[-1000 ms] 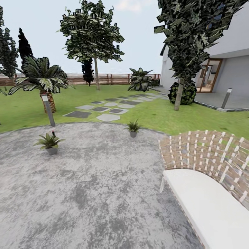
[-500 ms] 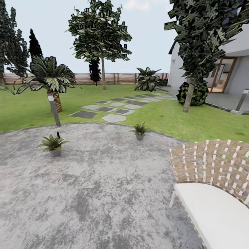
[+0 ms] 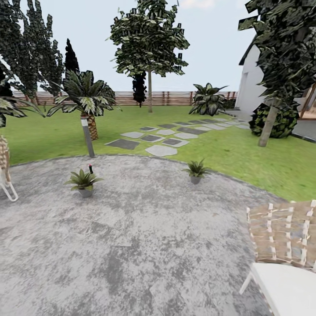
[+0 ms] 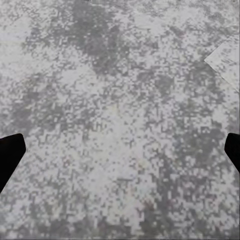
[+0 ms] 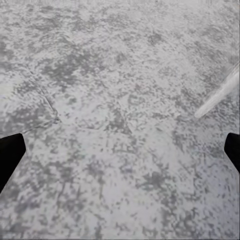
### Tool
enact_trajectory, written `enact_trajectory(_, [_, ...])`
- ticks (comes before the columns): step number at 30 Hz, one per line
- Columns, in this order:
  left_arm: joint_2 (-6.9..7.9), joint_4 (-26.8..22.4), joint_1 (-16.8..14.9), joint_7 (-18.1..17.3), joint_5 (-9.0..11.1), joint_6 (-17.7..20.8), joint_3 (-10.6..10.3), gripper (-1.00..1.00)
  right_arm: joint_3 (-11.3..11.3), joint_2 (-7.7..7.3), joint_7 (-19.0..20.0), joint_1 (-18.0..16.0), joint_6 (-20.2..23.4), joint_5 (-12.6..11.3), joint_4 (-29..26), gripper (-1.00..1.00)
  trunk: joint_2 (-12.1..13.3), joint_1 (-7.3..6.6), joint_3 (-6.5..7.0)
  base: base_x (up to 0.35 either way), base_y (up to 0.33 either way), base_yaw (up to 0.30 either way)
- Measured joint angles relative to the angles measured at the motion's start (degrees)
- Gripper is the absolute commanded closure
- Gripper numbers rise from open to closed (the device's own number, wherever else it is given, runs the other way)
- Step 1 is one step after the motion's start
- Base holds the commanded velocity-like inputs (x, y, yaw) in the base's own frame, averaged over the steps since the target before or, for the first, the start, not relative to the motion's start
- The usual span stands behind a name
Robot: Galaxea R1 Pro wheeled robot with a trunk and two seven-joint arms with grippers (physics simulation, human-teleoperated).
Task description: Pick up the pesticide atomizer in the garden and spray insectifuge to fully cover both potted plants in the garden.
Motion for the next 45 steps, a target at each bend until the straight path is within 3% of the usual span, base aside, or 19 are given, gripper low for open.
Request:
enact_trajectory(17, [0.00, 0.01, -0.01, 0.00, 0.18, 0.00, 0.00, -1.00, 0.08, 0.00, 0.00, 0.00, 0.00, 0.00, -0.01, -1.00, 0.00, 0.00, -0.59, 0.340, 0.000, 0.239])
enact_trajectory(45, [-0.01, 0.02, -0.02, -0.05, 0.02, -0.01, 0.00, -1.00, 0.11, 0.12, -0.01, 0.01, -0.05, -0.07, -0.33, -1.00, 0.00, 0.00, -0.64, 0.340, 0.000, 0.006])
